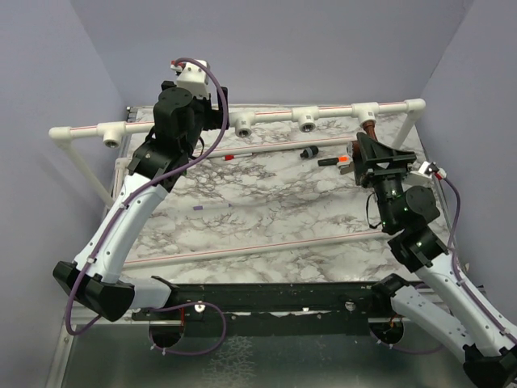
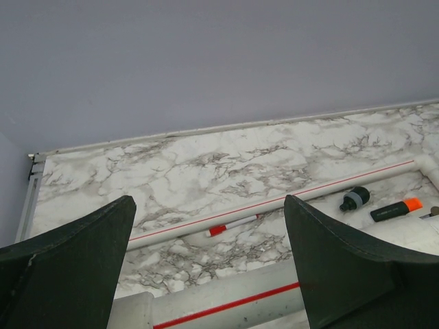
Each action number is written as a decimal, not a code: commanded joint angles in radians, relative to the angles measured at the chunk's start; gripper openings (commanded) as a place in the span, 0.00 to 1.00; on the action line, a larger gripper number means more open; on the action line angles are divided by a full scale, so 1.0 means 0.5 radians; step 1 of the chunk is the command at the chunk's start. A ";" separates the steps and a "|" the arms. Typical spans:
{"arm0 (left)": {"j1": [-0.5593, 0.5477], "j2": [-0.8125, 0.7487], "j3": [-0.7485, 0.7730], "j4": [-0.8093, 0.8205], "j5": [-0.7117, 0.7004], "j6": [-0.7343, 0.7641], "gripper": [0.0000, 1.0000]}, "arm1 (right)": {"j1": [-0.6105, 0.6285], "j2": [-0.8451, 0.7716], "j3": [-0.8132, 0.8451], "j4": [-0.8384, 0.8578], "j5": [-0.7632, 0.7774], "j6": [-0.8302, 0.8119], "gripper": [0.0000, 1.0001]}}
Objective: Install the water faucets
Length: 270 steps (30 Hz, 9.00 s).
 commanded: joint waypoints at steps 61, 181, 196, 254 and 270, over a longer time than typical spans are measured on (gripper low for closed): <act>-0.078 0.164 -0.091 -0.387 0.201 0.018 0.91 | 0.023 -0.048 0.293 -0.492 -0.463 -5.429 0.81; -0.094 0.226 -0.066 -0.400 0.192 0.025 0.91 | 0.023 -0.362 0.694 -1.062 0.164 -2.114 0.78; -0.094 0.232 -0.060 -0.402 0.198 0.025 0.91 | 0.024 -0.312 0.900 -1.469 -0.307 -4.154 0.82; -0.097 0.234 -0.066 -0.405 0.206 0.031 0.91 | 0.025 0.263 0.413 -0.506 -0.049 -3.858 0.00; -0.103 0.201 -0.082 -0.402 0.202 0.031 0.91 | 0.025 0.184 0.469 -0.492 -0.217 -2.222 0.00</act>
